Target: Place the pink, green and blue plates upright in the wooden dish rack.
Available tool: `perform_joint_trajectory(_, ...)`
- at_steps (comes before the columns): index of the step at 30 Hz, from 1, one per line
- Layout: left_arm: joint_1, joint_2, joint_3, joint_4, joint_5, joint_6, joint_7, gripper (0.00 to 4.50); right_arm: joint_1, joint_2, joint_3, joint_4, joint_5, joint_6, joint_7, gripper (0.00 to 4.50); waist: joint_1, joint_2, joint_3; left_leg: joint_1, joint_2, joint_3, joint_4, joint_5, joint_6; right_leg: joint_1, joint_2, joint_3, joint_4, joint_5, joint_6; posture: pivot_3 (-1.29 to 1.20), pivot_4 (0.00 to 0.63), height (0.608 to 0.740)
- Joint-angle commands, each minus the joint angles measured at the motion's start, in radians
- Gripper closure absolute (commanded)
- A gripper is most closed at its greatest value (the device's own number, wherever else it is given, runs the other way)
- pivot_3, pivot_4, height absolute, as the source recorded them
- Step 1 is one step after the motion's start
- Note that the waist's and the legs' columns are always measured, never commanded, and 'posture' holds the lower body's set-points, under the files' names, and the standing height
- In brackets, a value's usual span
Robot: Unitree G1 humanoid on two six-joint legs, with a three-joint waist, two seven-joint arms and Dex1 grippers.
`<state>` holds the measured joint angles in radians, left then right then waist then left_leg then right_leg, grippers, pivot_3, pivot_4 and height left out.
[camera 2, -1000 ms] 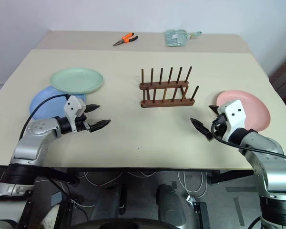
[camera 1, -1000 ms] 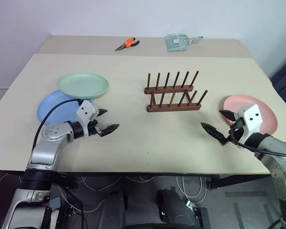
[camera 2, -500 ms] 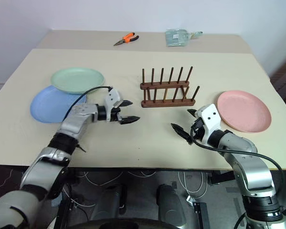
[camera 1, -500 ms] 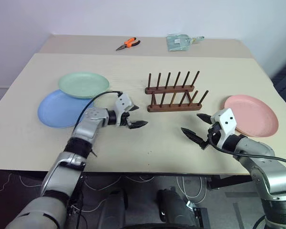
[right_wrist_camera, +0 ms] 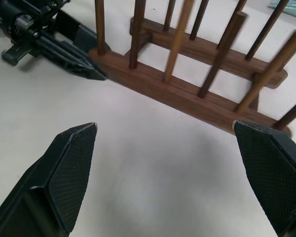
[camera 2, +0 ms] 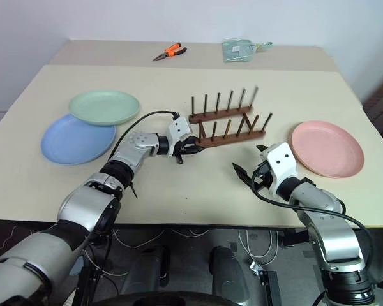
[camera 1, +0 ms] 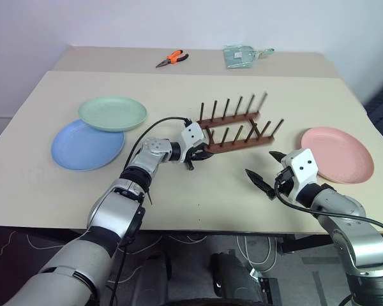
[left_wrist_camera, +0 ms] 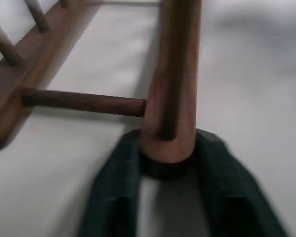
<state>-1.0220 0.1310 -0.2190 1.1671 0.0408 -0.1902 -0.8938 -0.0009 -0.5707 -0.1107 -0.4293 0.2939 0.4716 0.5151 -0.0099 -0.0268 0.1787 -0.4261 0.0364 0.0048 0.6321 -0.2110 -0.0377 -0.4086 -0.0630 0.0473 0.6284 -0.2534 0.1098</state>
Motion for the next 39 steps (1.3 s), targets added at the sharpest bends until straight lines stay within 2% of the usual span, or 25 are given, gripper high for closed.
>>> perform_joint_trajectory(1, -0.001, -0.001, -0.001, -0.001, 0.026, -0.036, -0.019, 3.74, -0.012, 0.003, 0.004, -0.039, -0.006, -0.020, 0.002, 0.00, -0.001, 0.000, 0.000, 0.000, 0.000, 0.000, 0.000, 0.000, 0.000, 0.000, 0.000, 0.000, 0.000, 0.000, 0.000, 0.00, 0.150, 0.726)
perform_joint_trajectory(4, 0.025, 0.011, 0.006, -0.037, 0.015, -0.065, -0.081, 3.74, -0.011, -0.005, 0.002, -0.037, -0.004, -0.016, 0.009, 0.00, -0.001, 0.000, 0.000, 0.000, 0.000, 0.000, 0.000, 0.000, 0.000, 0.000, 0.000, 0.000, 0.000, 0.000, 0.000, 0.00, 0.150, 0.726)
perform_joint_trajectory(9, 0.102, 0.065, -0.001, -0.206, -0.027, -0.081, -0.283, 3.74, 0.060, -0.068, -0.058, -0.052, 0.032, 0.015, 0.079, 0.00, -0.001, 0.000, 0.000, 0.000, 0.000, 0.000, -0.001, 0.000, 0.000, 0.000, 0.000, 0.000, 0.000, 0.000, 0.000, 0.00, 0.150, 0.726)
perform_joint_trajectory(12, 0.141, 0.105, -0.010, -0.310, -0.044, -0.025, -0.379, 3.74, 0.127, -0.115, -0.112, -0.072, 0.064, 0.037, 0.126, 0.00, 0.000, 0.000, 0.000, 0.000, 0.000, 0.000, -0.001, 0.000, 0.000, 0.000, 0.000, 0.000, 0.000, 0.000, 0.000, 0.00, 0.150, 0.726)
perform_joint_trajectory(15, 0.159, 0.130, -0.013, -0.365, -0.033, 0.032, -0.396, 3.74, 0.171, -0.143, -0.151, -0.076, 0.076, 0.045, 0.148, 0.00, -0.001, 0.000, 0.000, 0.000, 0.000, 0.000, 0.000, 0.000, 0.000, 0.000, 0.000, 0.000, 0.000, 0.000, -0.001, 0.00, 0.150, 0.726)
perform_joint_trajectory(16, 0.163, 0.133, -0.011, -0.375, -0.032, 0.054, -0.392, 2.71, 0.182, -0.149, -0.161, -0.076, 0.076, 0.045, 0.153, 0.00, -0.001, 0.000, 0.000, 0.000, 0.000, 0.000, 0.000, 0.000, 0.000, 0.000, 0.000, 0.000, 0.000, 0.000, -0.001, 0.00, 0.150, 0.726)
perform_joint_trajectory(17, 0.166, 0.137, -0.010, -0.381, -0.027, 0.073, -0.383, 2.40, 0.191, -0.153, -0.167, -0.076, 0.075, 0.049, 0.155, 0.00, -0.001, 0.000, 0.000, 0.000, 0.000, 0.000, 0.000, 0.000, 0.000, 0.000, 0.000, 0.000, 0.000, 0.000, -0.001, 0.00, 0.150, 0.726)
perform_joint_trajectory(21, 0.193, 0.164, -0.019, -0.427, -0.007, 0.118, -0.364, 0.43, 0.206, -0.159, -0.165, -0.080, 0.064, 0.048, 0.154, 0.00, -0.004, 0.000, 0.000, 0.000, 0.001, 0.000, 0.000, 0.000, 0.000, 0.000, 0.000, 0.000, 0.000, 0.000, 0.000, 0.00, 0.150, 0.726)
perform_joint_trajectory(22, 0.206, 0.183, -0.019, -0.451, -0.006, 0.139, -0.367, 0.43, 0.206, -0.157, -0.159, -0.081, 0.060, 0.047, 0.149, 0.00, -0.006, 0.001, 0.000, 0.001, 0.001, 0.000, 0.000, 0.000, 0.000, 0.000, 0.000, 0.000, 0.001, 0.000, 0.000, 0.00, 0.150, 0.726)
perform_joint_trajectory(24, 0.239, 0.236, -0.007, -0.509, -0.019, 0.199, -0.386, 0.37, 0.205, -0.152, -0.142, -0.084, 0.053, 0.059, 0.137, 0.53, -0.009, 0.000, 0.000, 0.001, 0.001, 0.000, 0.000, 0.000, 0.000, 0.000, 0.001, 0.000, 0.001, 0.000, 0.000, 0.00, 0.150, 0.726)
perform_joint_trajectory(25, 0.265, 0.267, 0.005, -0.561, -0.048, 0.250, -0.416, 0.65, 0.208, -0.152, -0.130, -0.087, 0.046, 0.062, 0.135, 0.88, -0.009, 0.001, 0.000, 0.001, 0.001, 0.000, 0.000, 0.000, 0.000, 0.000, 0.001, 0.000, 0.001, 0.000, -0.001, 0.00, 0.150, 0.726)
perform_joint_trajectory(27, 0.320, 0.320, 0.010, -0.669, -0.091, 0.312, -0.465, 1.40, 0.208, -0.149, -0.108, -0.086, 0.034, 0.065, 0.127, 1.88, -0.013, 0.001, -0.001, 0.001, 0.002, 0.000, -0.001, 0.000, 0.000, 0.000, 0.001, 0.000, 0.001, 0.000, -0.001, 0.00, 0.150, 0.726)
perform_joint_trajectory(29, 0.352, 0.329, 0.005, -0.751, -0.111, 0.359, -0.454, 2.42, 0.204, -0.147, -0.097, -0.081, 0.031, 0.066, 0.128, 3.03, -0.007, 0.001, -0.001, 0.002, 0.002, 0.000, -0.001, 0.000, 0.000, 0.000, 0.001, 0.000, 0.002, 0.000, -0.001, 0.00, 0.150, 0.726)
perform_joint_trajectory(32, 0.388, 0.283, -0.031, -0.846, -0.115, 0.427, -0.407, 4.00, 0.174, -0.143, -0.056, -0.046, 0.013, 0.058, 0.128, 4.49, 0.006, 0.001, -0.001, 0.001, 0.001, 0.000, 0.001, 0.000, 0.000, 0.001, 0.000, 0.000, 0.001, 0.000, -0.001, 0.00, 0.150, 0.726)
perform_joint_trajectory(33, 0.395, 0.269, -0.044, -0.858, -0.105, 0.427, -0.392, 4.45, 0.160, -0.142, -0.040, -0.031, -0.004, 0.056, 0.118, 4.50, 0.012, 0.001, -0.001, 0.000, 0.001, 0.000, 0.002, 0.000, 0.000, 0.002, -0.001, 0.000, 0.000, 0.000, -0.001, 0.00, 0.150, 0.726)
perform_joint_trajectory(39, 0.390, 0.203, -0.118, -0.834, -0.030, 0.398, -0.279, 4.45, 0.066, -0.134, 0.042, 0.068, -0.096, 0.043, 0.071, 4.50, 0.016, 0.001, -0.001, 0.000, 0.000, 0.000, 0.002, 0.000, 0.000, 0.001, 0.000, 0.000, 0.000, 0.000, -0.001, 0.00, 0.150, 0.726)
